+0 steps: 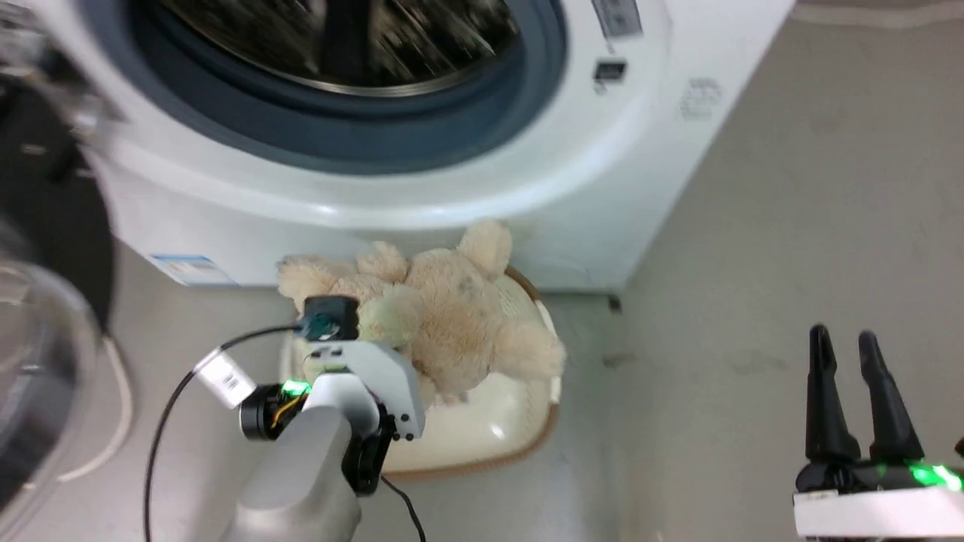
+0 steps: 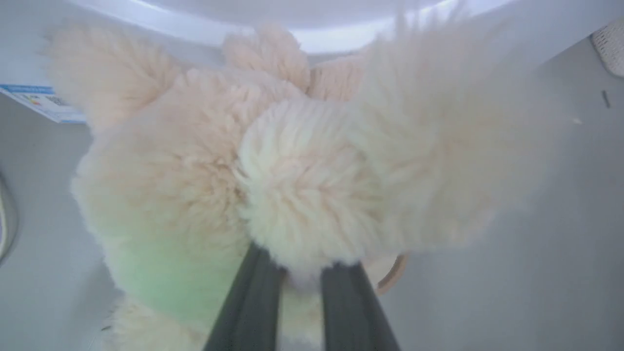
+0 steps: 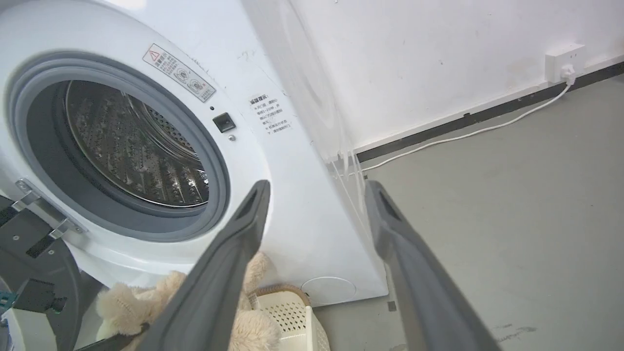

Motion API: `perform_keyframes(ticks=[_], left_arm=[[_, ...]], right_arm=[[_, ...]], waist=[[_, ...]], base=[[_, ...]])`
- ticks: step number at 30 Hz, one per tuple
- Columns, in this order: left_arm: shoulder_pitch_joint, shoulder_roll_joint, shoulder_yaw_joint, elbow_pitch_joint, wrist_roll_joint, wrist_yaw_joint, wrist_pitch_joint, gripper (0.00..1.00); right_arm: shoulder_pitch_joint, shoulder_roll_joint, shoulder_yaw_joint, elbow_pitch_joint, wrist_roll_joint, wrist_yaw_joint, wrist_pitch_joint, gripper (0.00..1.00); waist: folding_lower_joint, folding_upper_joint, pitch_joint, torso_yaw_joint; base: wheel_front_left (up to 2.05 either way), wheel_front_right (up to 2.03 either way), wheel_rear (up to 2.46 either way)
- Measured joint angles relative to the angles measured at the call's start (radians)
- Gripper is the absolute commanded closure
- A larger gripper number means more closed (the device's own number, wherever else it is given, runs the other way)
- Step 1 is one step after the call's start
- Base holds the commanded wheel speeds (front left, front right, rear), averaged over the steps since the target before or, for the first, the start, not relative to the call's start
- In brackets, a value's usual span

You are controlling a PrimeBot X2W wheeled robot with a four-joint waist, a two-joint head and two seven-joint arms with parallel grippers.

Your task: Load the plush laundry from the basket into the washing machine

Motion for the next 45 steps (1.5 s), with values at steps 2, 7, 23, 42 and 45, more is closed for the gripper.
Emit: perform_keyframes(ticks=[2, 7, 23, 42, 45], left_arm=[[0.026, -0.001, 0.019, -0.029, -0.023, 0.0, -0.049, 1.0], [0.077, -0.004, 0.05, -0.122, -0.05, 0.0, -0.17, 1.0], [0.106, -0.001, 0.192, -0.439, 0.06, 0.029, -0.305, 1.0], [-0.317, 0.08, 0.239, -0.195, 0.206, 0.012, -0.305, 1.0], [-0.395, 0.099, 0.23, -0.165, 0.225, 0.013, -0.305, 1.0]], right_arm=[[0.018, 0.0, -0.003, 0.005, 0.0, 0.0, 0.0, 0.0], [0.06, 0.0, -0.008, 0.016, -0.004, 0.0, 0.0, 0.0], [0.108, 0.0, -0.03, -0.003, -0.028, 0.0, 0.0, 0.0], [0.021, 0.0, -0.033, -0.035, -0.028, 0.0, 0.0, 0.0], [0.006, 0.0, -0.035, -0.042, -0.023, 0.0, 0.0, 0.0]], waist=[[0.0, 0.0, -0.044, 0.022], [-0.0001, 0.0, -0.14, 0.068], [0.0004, 0.0, -0.18, 0.064], [0.0005, 0.0, 0.063, -0.032], [0.0005, 0.0, 0.11, -0.047]], base=[[0.0, 0.0, 0.0], [0.0, 0.0, 0.0], [0.0, 0.0, 0.0], [0.0, 0.0, 0.0], [0.0, 0.0, 0.0]])
